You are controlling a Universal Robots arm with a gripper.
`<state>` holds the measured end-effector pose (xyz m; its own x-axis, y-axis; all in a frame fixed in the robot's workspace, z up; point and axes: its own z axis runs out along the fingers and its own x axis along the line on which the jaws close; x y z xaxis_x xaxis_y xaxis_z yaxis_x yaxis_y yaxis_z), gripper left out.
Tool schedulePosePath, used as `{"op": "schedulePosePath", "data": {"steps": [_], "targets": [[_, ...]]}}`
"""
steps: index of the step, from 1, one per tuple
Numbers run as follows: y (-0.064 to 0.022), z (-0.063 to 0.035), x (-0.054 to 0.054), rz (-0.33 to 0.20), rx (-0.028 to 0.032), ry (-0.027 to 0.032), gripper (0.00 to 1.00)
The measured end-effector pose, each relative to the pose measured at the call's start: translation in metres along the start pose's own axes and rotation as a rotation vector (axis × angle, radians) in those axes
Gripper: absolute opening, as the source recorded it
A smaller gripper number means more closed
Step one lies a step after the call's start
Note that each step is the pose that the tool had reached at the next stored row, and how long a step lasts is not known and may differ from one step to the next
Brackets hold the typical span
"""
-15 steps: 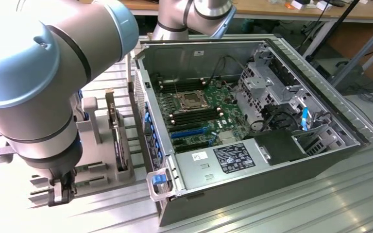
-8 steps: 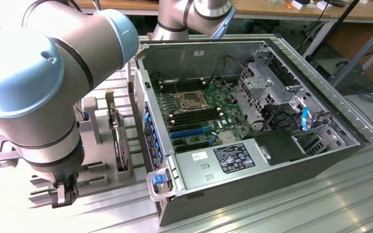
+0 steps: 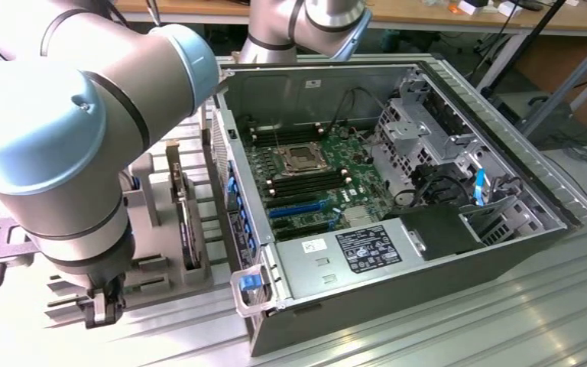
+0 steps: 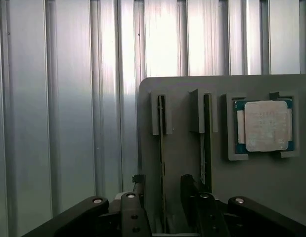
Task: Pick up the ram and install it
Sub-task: 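Pick up the ram and move it above insertion slot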
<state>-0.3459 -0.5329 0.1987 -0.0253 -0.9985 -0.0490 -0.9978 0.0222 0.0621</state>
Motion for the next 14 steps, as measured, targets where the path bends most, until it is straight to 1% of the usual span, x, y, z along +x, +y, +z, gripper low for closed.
{"op": "schedulePosePath", "data": {"steps": [7, 8, 10, 11, 13, 14], "targets": [[0.0, 0.0012, -0.002, 0.0, 0.0, 0.0, 0.42], [0.0, 0.0011, -0.002, 0.0, -0.0002, 0.0002, 0.4], [0.0, 0.0012, -0.002, 0.0, -0.0001, 0.0001, 0.4], [0.0, 0.0012, -0.0021, 0.0, 0.0, 0.0, 0.33], [0.0, 0.0012, -0.002, 0.0, -0.0001, 0.0001, 0.32], [0.0, 0.0012, -0.002, 0.0, -0.0001, 0.0001, 0.25]]}}
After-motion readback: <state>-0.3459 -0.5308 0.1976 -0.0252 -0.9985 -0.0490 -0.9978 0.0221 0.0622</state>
